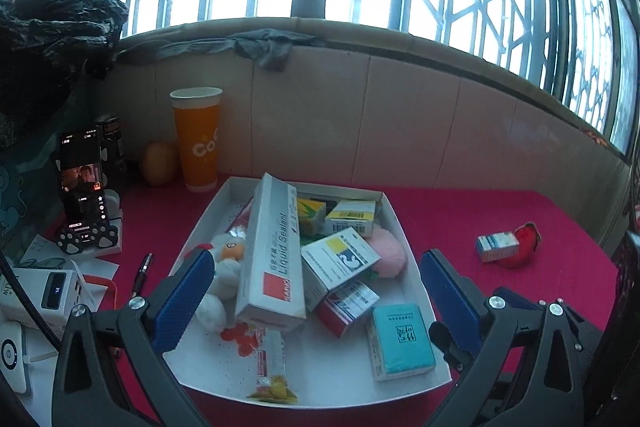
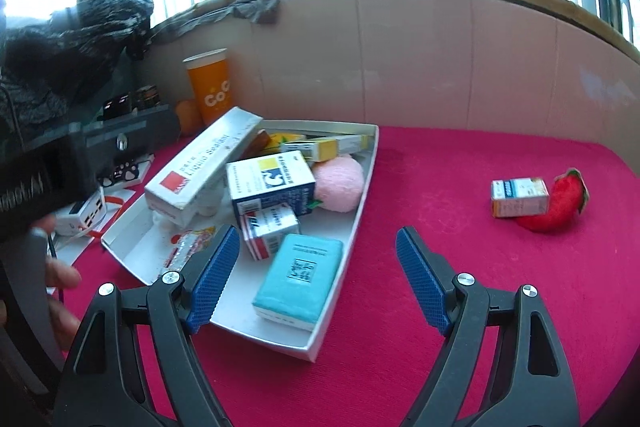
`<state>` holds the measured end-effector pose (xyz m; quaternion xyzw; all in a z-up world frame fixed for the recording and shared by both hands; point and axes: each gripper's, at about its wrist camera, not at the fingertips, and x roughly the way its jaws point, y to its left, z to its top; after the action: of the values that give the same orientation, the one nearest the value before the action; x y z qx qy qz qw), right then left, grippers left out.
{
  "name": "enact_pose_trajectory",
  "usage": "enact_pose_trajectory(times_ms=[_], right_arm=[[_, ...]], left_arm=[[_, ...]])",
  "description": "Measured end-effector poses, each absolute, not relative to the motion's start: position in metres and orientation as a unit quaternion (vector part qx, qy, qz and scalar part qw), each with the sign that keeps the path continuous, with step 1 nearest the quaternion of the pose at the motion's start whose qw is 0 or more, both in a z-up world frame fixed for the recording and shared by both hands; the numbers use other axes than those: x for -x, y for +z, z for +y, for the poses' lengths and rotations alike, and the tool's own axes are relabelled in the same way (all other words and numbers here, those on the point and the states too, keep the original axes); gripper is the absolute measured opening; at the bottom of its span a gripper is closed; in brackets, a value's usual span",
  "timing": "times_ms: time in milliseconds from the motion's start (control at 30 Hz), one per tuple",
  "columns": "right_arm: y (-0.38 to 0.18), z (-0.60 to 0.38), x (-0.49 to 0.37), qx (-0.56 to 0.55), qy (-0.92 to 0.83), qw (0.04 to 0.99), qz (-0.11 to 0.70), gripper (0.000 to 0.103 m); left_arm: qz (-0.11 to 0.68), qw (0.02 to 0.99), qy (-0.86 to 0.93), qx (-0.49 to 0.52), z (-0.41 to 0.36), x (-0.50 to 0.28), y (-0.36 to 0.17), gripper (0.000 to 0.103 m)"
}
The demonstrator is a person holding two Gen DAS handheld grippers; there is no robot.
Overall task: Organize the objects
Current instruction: 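Open the left gripper to drop the Liquid Sealant box while the right drops the snack bar, then move both grippers from the tray toward the medicine box and plush chili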
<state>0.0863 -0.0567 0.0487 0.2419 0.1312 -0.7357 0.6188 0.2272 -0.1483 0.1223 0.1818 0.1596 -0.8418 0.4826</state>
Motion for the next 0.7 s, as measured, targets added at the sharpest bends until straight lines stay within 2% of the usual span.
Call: enact_pose_trajectory(times_ms=[700], right_arm=[[0.043,-0.039,-0.036,-0.279,-0.762,0.577,0.090,0.082]], left_arm=[[0.153,0.427,-0.861,-0.231,-0.119,-0.178,0.102,0.103]])
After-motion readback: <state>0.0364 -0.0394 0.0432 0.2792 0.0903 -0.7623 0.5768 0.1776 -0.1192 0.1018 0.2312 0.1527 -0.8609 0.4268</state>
